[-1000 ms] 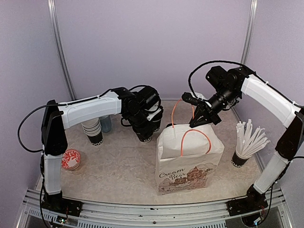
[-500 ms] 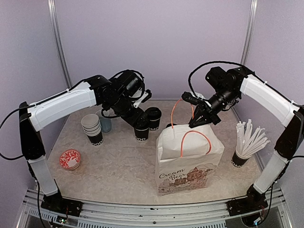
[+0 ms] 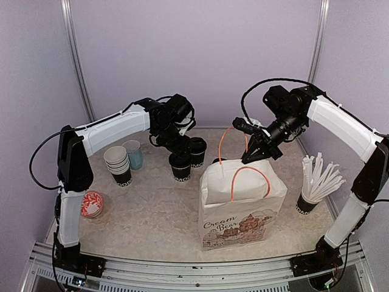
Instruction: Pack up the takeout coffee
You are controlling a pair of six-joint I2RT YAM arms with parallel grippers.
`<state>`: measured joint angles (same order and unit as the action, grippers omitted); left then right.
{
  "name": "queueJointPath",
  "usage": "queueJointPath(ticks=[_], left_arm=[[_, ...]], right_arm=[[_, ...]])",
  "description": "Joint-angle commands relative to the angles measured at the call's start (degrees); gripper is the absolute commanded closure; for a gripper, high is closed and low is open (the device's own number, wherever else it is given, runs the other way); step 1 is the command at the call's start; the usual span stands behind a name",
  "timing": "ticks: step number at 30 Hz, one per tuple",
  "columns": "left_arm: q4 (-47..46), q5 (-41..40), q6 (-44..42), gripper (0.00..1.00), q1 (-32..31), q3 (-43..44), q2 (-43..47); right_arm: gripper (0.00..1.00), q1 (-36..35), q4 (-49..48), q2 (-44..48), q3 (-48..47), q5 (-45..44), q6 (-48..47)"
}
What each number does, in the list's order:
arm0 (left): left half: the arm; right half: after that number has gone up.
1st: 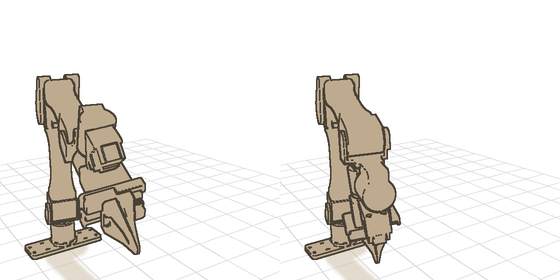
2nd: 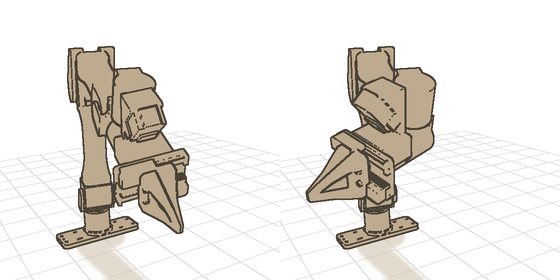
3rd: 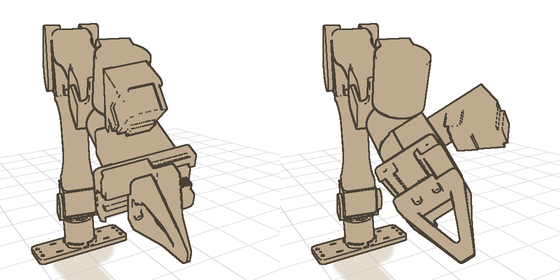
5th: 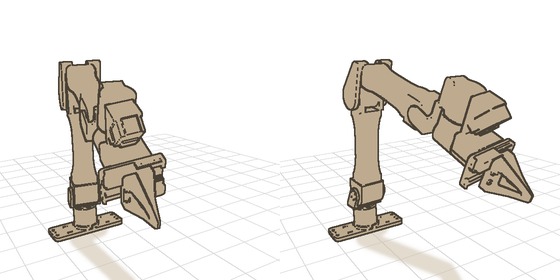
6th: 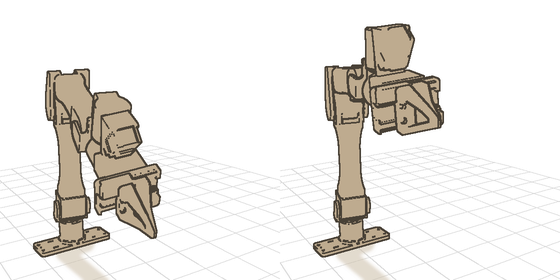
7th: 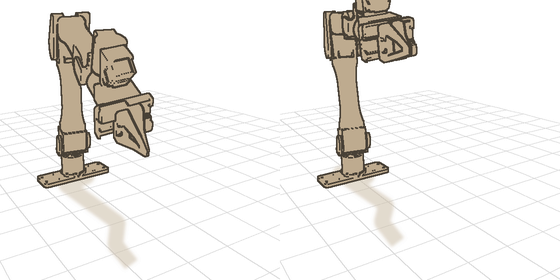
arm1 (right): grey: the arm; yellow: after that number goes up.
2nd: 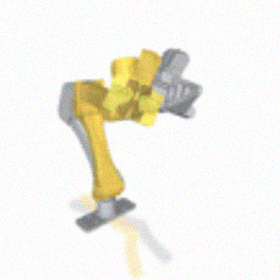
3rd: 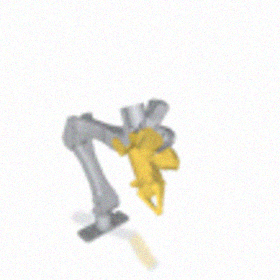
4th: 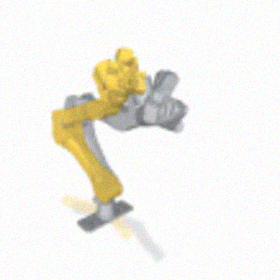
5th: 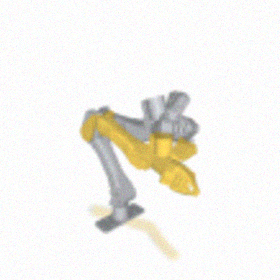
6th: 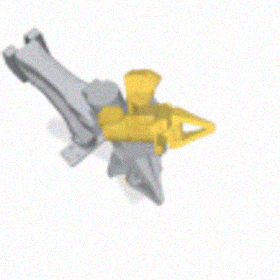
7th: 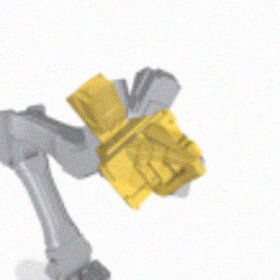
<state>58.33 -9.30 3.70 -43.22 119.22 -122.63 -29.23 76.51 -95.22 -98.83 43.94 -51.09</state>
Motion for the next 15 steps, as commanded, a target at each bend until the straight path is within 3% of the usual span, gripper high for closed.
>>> queueJointPath(ticks=[1,15], left_arm=[[1.71,1.61,0.95,0.20,1.21,1.96,-2.00],[1.24,3.51,-0.02,0.20,2.11,3.41,-5.53]], right_arm=[[1.00,-0.56,1.79,-0.92,1.15,0.16,0.46],[1.00,-0.82,1.41,-1.55,1.74,0.53,0.82]])
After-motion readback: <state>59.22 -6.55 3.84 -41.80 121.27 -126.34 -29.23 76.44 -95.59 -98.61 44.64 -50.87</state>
